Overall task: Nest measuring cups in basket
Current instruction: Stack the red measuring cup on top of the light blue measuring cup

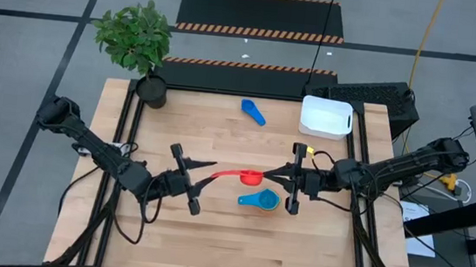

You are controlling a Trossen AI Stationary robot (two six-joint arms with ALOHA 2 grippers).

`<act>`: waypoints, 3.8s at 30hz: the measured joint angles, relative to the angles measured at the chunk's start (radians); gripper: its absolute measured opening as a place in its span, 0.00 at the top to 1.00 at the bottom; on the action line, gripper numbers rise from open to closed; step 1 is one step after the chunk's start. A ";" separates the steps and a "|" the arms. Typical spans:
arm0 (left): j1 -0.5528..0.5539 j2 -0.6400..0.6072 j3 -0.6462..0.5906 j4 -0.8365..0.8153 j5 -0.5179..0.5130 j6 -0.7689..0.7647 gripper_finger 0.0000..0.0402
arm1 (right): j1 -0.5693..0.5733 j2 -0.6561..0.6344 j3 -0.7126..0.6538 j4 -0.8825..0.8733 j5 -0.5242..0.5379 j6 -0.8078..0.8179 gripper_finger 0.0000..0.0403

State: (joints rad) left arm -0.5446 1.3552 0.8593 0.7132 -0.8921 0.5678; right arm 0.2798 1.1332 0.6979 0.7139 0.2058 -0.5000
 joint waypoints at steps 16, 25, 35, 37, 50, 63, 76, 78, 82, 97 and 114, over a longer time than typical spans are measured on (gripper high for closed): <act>-0.024 0.000 0.000 -0.018 0.006 0.057 0.97 | 0.000 0.000 0.000 -0.026 0.000 -0.014 1.00; -0.028 0.000 0.000 -0.107 0.030 0.060 0.98 | 0.001 -0.044 0.000 -0.144 -0.002 -0.019 0.89; -0.040 0.022 0.001 -0.226 0.078 0.023 0.99 | 0.002 -0.200 0.000 -0.419 0.002 0.146 0.68; -0.040 0.049 0.001 -0.220 0.091 0.048 0.99 | 0.003 -0.228 0.000 -0.456 0.002 0.165 0.66; -0.023 0.390 0.001 0.025 0.183 0.502 0.99 | 0.003 -0.308 0.000 -0.524 0.009 0.202 0.67; 0.104 0.472 0.001 0.134 0.322 0.852 0.97 | 0.003 -0.313 0.000 -0.573 0.010 0.205 0.67; 0.169 0.469 0.000 0.086 0.432 0.903 0.97 | 0.003 -0.371 -0.001 -0.630 0.060 0.279 0.67; 0.180 0.469 0.000 0.075 0.435 0.901 0.98 | 0.003 -0.373 -0.001 -0.629 0.060 0.279 0.67; 0.206 0.469 0.000 0.068 0.460 0.890 0.97 | 0.003 -0.374 -0.001 -0.630 0.060 0.277 0.67; 0.222 0.469 0.000 0.044 0.518 0.861 0.93 | 0.003 -0.374 -0.001 -0.623 0.059 0.221 0.67; 0.253 0.469 0.000 -0.078 0.589 0.714 0.82 | 0.003 -0.374 -0.001 -0.613 0.061 0.143 0.67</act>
State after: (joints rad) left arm -0.2918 1.8244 0.8597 0.6355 -0.3035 1.2816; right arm 0.2832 0.7589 0.6971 0.1013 0.2665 -0.3567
